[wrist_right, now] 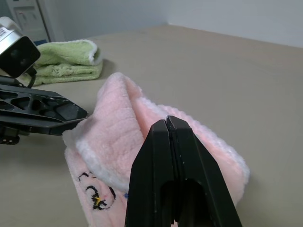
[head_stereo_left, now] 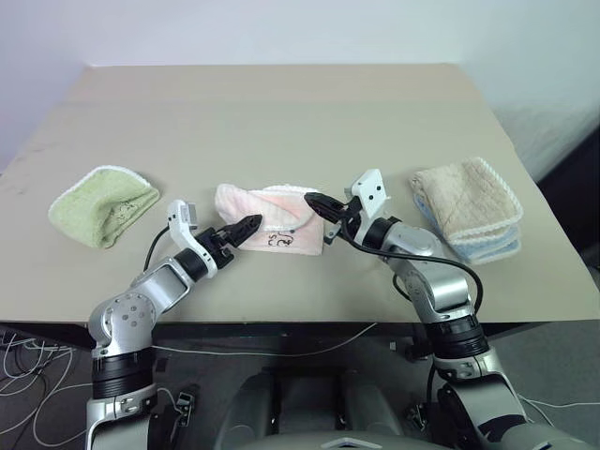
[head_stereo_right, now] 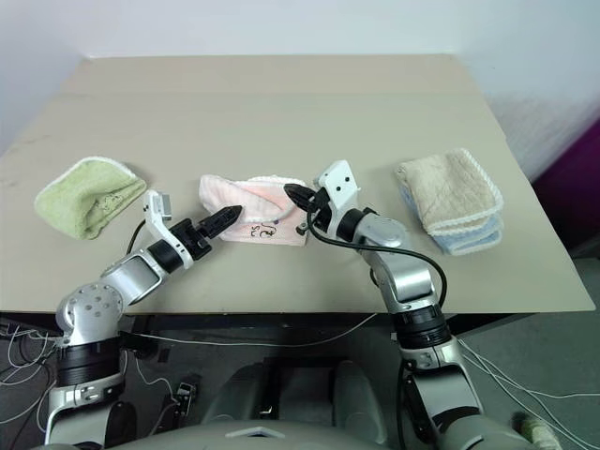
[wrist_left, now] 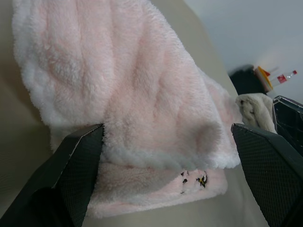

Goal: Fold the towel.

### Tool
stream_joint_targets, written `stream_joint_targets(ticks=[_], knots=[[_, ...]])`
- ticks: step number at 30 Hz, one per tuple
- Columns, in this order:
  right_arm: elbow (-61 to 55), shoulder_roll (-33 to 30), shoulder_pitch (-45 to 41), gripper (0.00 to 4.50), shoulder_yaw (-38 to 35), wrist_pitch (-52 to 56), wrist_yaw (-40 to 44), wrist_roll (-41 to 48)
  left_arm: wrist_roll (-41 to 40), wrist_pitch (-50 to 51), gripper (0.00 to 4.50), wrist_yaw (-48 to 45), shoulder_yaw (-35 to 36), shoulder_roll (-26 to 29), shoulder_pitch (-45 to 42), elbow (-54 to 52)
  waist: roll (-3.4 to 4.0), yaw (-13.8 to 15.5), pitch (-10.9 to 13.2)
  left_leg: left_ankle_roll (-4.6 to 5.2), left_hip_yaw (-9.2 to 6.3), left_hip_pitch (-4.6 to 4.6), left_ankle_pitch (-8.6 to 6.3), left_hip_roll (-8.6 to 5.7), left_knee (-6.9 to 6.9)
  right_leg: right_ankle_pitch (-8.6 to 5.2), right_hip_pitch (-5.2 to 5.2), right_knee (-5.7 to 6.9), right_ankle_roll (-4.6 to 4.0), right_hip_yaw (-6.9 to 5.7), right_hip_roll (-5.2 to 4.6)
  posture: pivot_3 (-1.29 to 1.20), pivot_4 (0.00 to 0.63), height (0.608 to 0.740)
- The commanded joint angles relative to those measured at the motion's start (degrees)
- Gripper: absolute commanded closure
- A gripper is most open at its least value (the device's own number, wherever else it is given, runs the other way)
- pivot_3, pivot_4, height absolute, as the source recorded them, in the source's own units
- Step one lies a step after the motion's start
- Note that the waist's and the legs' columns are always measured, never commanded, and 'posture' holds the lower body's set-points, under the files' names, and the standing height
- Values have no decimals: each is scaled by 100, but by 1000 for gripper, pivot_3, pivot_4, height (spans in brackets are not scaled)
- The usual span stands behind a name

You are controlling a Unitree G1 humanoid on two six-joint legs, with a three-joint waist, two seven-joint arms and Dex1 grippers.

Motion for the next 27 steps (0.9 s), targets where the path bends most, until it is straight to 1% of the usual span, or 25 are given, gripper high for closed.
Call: stream_joint_targets(ticks=[1,3,5,10,11,13,15,20,24,25,27], knots=[[-265,43,-15,4500,31,-112,-31,17,-77,288,18,254,-65,-83,-116,18,0,2,0,0,0,0,0,0,0,0,0,0,0,0,0,0,150,740],[-253,54,-21,4500,44,-116,-34,17,-77,473,18,490,-32,-142,-182,208,-1,5,0,0,0,0,0,0,1,0,1,0,0,0,0,0,150,740],[-249,68,-24,4500,58,-121,-35,16,105,662,18,574,-224,-118,-204,321,0,7,-1,0,-1,1,0,0,1,0,2,0,0,-1,0,0,150,740],[-230,105,-36,4500,68,-142,-65,10,362,948,18,539,-574,-107,-295,440,3,22,-7,0,-1,11,0,-2,1,0,16,-2,0,-2,0,0,150,740],[-233,118,-37,4500,56,-152,-91,8,412,996,189,500,-656,-99,-328,465,5,28,-8,0,-2,15,0,-3,1,0,20,-2,0,-3,0,0,150,740],[-247,135,-41,4500,24,-171,-141,12,486,1054,623,421,-743,-85,-372,498,6,33,-10,0,-2,20,0,-5,1,0,26,-3,0,-4,-2,0,150,740],[-269,162,-67,4500,-61,-204,-214,46,543,1091,1244,350,-755,-87,-403,529,6,33,-11,1,-2,21,0,-6,0,0,28,-4,0,-4,-2,0,150,740],[-324,193,-193,4500,-361,-304,-398,188,595,1122,3007,195,-683,-116,-478,610,6,37,-10,0,-3,21,0,-7,0,0,28,-5,0,-4,-4,0,150,740],[-310,164,-233,4500,-510,-354,-478,227,661,1088,4276,45,-668,-150,-483,601,6,38,-11,0,-3,20,0,-8,0,0,27,-5,0,-4,-5,0,150,740],[-305,160,-227,4500,-518,-361,-482,220,666,1077,4493,15,-659,-160,-484,594,6,38,-10,0,-3,20,0,-8,0,0,27,-5,0,-4,-5,0,150,740],[-301,159,-213,4500,-523,-372,-482,211,685,1079,4493,-24,-633,-175,-493,590,6,37,-10,0,-3,20,0,-8,0,0,27,-5,0,-4,-5,0,150,740]])
